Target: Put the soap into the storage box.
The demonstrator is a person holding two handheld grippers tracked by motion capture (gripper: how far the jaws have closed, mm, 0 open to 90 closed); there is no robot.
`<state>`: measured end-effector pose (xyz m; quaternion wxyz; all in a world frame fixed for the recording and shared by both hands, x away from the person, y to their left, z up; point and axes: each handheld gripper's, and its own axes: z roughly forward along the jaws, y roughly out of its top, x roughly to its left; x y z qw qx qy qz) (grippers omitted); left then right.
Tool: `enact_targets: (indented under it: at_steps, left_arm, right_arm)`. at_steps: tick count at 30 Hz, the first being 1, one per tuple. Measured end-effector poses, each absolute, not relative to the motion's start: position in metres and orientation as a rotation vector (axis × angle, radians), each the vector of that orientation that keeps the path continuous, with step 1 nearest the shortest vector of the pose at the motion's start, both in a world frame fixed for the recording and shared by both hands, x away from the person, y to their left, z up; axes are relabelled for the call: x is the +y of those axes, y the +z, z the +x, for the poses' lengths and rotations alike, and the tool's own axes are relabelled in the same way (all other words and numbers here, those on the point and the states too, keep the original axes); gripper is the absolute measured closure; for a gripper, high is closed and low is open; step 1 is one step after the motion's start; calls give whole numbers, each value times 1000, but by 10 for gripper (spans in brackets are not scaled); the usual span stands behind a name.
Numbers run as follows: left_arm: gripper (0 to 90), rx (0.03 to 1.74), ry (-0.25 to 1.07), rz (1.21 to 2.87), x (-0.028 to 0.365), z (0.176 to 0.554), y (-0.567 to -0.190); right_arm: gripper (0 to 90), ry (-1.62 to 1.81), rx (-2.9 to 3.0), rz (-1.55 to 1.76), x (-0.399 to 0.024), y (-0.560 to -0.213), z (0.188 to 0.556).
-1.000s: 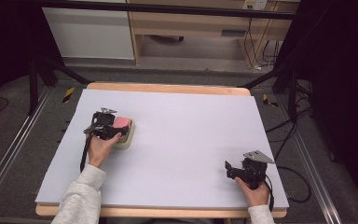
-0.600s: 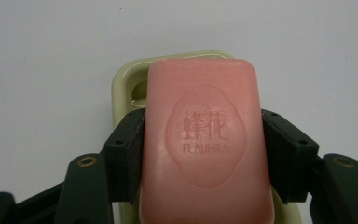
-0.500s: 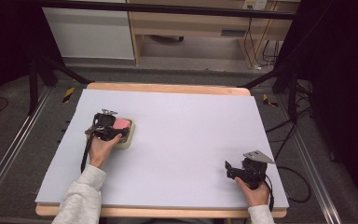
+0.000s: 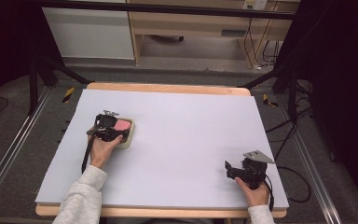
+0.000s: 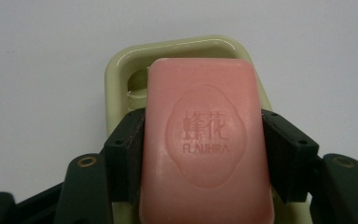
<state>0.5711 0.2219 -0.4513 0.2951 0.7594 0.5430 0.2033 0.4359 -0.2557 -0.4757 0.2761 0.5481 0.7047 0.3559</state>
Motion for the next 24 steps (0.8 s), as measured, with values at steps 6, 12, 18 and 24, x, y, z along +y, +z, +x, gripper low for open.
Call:
enact_targets:
  at_steps: [6,12,18,24]
  left_arm:
    - [373,1443,542,2021,222,571,-451]
    - [371,1438,541,2017,223,571,-451]
    - [352,1409,552,1971,225,566,-440]
    - [309,1389,574,1944,229,560,-430]
  right_arm:
    - [61,955,1894,1473,-256,-476,436]
    - [61,956,1894,1472,-256,-476,436]
    - [61,954,1894,1472,-256,-476,436]
    - [61,951,1889,1475,-256,-475,436]
